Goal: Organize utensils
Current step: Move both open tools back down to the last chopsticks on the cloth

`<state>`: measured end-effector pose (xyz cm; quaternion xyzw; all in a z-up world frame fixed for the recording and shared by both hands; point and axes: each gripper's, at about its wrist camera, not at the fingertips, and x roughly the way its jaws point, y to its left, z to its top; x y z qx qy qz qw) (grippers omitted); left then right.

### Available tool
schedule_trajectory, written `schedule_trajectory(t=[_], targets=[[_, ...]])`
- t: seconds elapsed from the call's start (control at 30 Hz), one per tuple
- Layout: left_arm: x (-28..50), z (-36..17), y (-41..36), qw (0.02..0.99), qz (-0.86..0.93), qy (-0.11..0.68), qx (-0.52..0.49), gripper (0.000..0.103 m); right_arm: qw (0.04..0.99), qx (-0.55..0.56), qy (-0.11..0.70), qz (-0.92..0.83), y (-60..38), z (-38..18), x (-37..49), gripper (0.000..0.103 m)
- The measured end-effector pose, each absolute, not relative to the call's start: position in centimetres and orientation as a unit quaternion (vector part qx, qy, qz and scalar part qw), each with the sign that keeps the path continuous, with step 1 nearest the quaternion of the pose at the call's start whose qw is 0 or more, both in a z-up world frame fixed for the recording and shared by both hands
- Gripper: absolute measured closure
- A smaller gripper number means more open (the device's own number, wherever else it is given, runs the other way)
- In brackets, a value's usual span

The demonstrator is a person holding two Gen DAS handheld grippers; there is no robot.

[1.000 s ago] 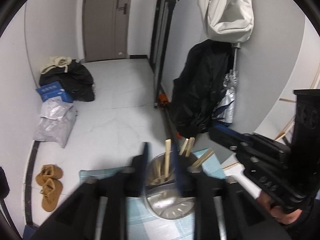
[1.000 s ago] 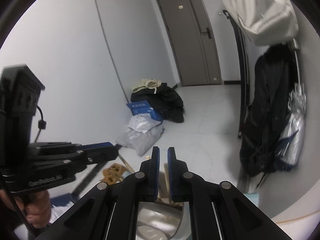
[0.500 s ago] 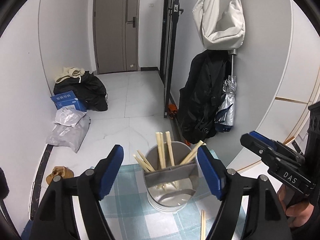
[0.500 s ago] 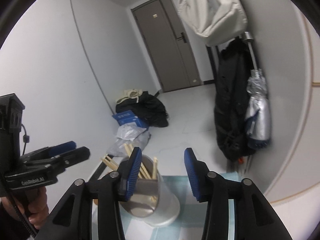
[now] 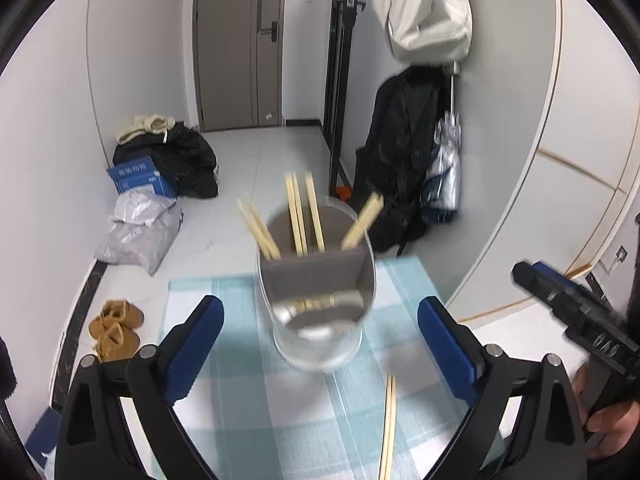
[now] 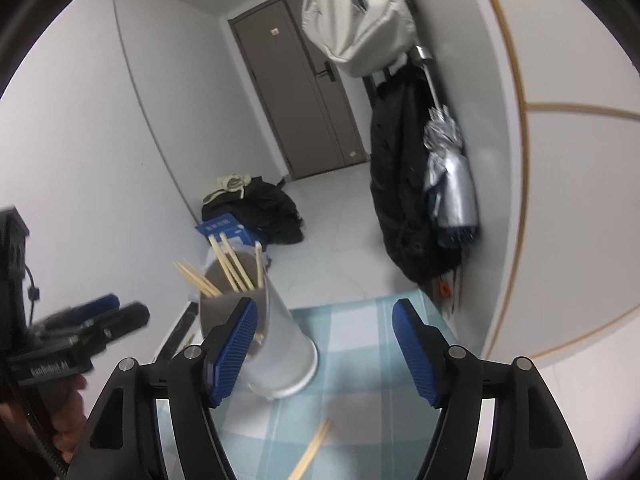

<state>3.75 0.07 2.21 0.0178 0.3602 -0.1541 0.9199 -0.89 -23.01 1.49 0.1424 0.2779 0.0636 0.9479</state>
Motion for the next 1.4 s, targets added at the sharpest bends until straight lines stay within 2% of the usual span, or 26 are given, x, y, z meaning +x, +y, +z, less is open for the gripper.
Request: schedule_trajectory(t=[0.23,0.47,0.83,1.4], targets=[[3.1,-5.2,-2.7,0.868,-0.181,0.456,0.069,0.007,0.944,0.150,0.291,0.047,-23.8,-1.4,-2.9,0.029],[2.6,-10.2,-4.1,0.834,-0.178,0.513,0.102,0.008,0.937,0.173,0.303,0.034,-25.3,-3.6,-3.4,0.029],[3.2,-12.3,-4.8,0.812,-0.154,0.546,0.138,0.008,0.933,0.177,0.312,0.019,-26.9,-4.6,-3.7,0.029],[5.0,-12.8,-4.6,0.801,-0.163,0.562,0.126,0.007,0.928,0.198,0.316,0.016,-27.7,-4.8,-3.6,0.029]])
